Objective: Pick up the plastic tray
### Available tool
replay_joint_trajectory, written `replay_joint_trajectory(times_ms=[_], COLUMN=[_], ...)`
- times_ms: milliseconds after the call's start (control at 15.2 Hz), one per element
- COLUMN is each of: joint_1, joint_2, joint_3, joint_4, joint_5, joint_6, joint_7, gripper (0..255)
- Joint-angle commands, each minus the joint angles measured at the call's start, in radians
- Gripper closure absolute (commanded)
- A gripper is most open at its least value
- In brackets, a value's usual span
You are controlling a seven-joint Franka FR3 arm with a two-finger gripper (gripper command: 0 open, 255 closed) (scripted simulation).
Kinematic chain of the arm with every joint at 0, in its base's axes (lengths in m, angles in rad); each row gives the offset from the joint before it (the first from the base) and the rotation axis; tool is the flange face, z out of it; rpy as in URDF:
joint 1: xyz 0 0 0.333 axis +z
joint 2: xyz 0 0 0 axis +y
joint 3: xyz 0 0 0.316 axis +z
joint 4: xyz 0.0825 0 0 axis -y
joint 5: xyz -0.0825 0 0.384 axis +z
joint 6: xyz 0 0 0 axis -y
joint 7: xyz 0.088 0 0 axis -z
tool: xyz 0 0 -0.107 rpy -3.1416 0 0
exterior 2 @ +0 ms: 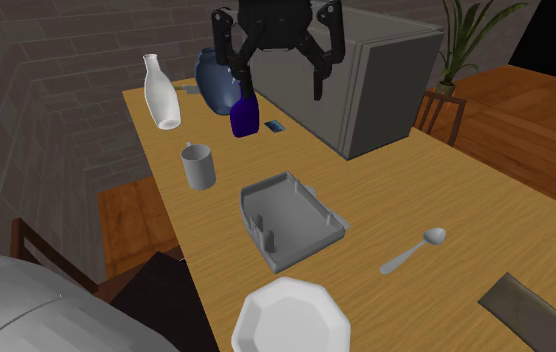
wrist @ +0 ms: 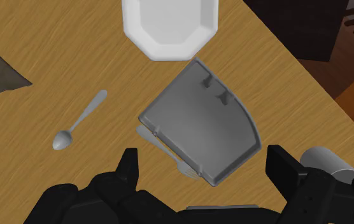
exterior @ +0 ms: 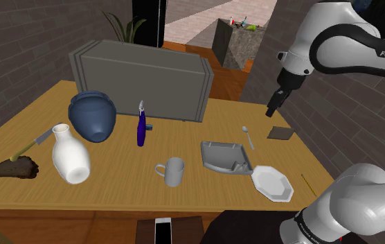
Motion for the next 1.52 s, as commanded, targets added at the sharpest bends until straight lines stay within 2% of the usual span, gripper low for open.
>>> replay_joint_trajectory(times_ms=[0,462,858,1254,1452], joint_1=[0.0,0.002,0.012,0.04,0.044], joint_2=[0.0,0.042,0.134,0.296,0.337], joint_3=[0.0,-0.015,-0.025,-0.036,-0.038], joint_4=[0.0,-0.195,-0.331,-0.427,-0.441], joint_5=[0.0,0.042,0.086,0.151,0.159], joint_6=[0.0,0.189,0.378,0.598,0.651], joint_7=[0.0,0.041,0.068,0.079,0.075], gripper=[0,0,0,0,0])
